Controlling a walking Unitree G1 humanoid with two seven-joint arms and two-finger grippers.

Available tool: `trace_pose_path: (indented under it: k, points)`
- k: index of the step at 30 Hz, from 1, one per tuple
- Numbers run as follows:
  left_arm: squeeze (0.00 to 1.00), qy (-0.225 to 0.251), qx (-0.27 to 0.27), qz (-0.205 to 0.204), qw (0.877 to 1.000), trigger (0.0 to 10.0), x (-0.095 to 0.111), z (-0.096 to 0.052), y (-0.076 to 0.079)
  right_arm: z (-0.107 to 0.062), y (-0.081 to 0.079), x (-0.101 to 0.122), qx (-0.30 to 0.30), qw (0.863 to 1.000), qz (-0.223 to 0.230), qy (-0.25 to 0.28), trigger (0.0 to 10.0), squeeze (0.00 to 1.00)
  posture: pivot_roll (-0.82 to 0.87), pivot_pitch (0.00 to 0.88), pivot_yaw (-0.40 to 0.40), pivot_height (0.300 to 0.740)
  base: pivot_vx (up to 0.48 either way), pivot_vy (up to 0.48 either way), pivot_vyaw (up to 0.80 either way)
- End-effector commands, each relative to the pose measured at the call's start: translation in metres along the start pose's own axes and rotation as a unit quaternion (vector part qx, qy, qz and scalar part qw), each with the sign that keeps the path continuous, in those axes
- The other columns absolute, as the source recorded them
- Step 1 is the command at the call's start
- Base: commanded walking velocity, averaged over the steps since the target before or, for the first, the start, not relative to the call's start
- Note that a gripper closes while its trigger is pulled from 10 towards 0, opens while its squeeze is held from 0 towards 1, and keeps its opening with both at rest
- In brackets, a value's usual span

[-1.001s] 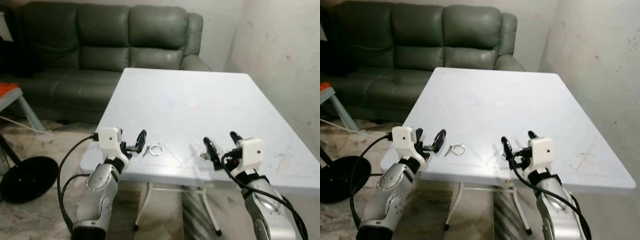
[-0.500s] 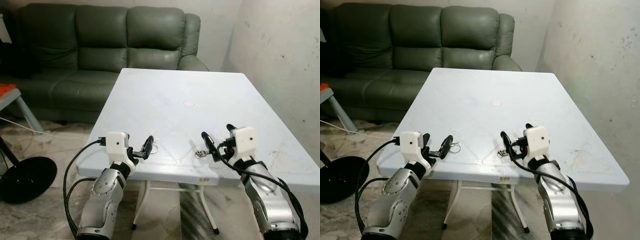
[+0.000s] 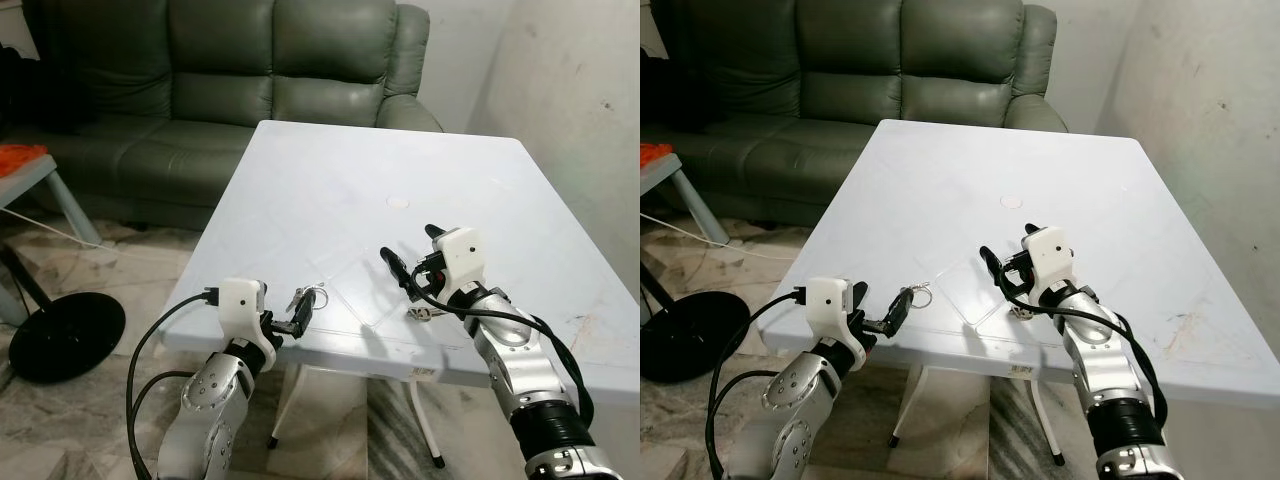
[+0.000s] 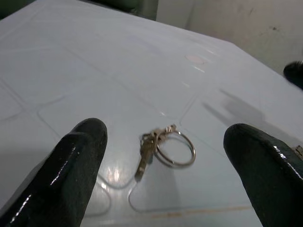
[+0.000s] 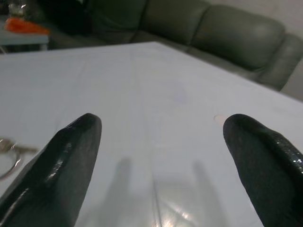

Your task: Hang keys on a hook

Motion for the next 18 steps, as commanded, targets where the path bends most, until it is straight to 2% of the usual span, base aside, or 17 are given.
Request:
trace_pose_path:
  k: [1, 6, 8, 15, 18]
  points:
    - [0.00, -0.003, -0.005, 0.003, 1.000, 10.0, 0.000, -0.001, 0.004, -0.003, 0.002, -0.004, 0.022, 1.000, -0.010, -0.005, 10.0, 0.00, 0.03, 0.082, -0.046, 0.740, 0.000, 0.000, 0.00]
    - [0.00, -0.006, -0.002, 0.001, 1.000, 10.0, 0.000, -0.003, 0.004, -0.013, 0.008, -0.021, 0.056, 0.998, -0.020, -0.035, 10.0, 0.00, 0.03, 0.086, -0.046, 0.740, 0.000, 0.000, 0.00]
    - [0.00, -0.007, -0.003, -0.001, 1.000, 10.0, 0.000, -0.003, 0.006, -0.021, 0.021, -0.031, 0.061, 0.996, -0.042, -0.055, 10.0, 0.00, 0.03, 0.084, -0.046, 0.740, 0.000, 0.000, 0.00]
    - [0.00, -0.008, -0.006, -0.003, 1.000, 10.0, 0.000, -0.002, 0.008, -0.024, 0.024, -0.033, 0.067, 0.995, -0.047, -0.060, 10.0, 0.00, 0.03, 0.082, -0.044, 0.740, 0.000, 0.000, 0.00]
    - [0.00, -0.007, -0.007, -0.004, 1.000, 10.0, 0.000, -0.001, 0.009, -0.030, 0.021, -0.039, 0.095, 0.992, -0.054, -0.069, 10.0, 0.00, 0.03, 0.079, -0.044, 0.740, 0.000, 0.000, 0.00]
Point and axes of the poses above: a point about 5 cm out from each wrist's last joint towards the gripper, its own z axis pointing out of the wrist towards the gripper, its own x axis along the axis of the wrist's last joint, y = z × x, the point moved 3 cm from there along z, pointing out of the wrist towards the gripper, and after that the axes turned 14 degrees about -z, right-handed, at the moved point
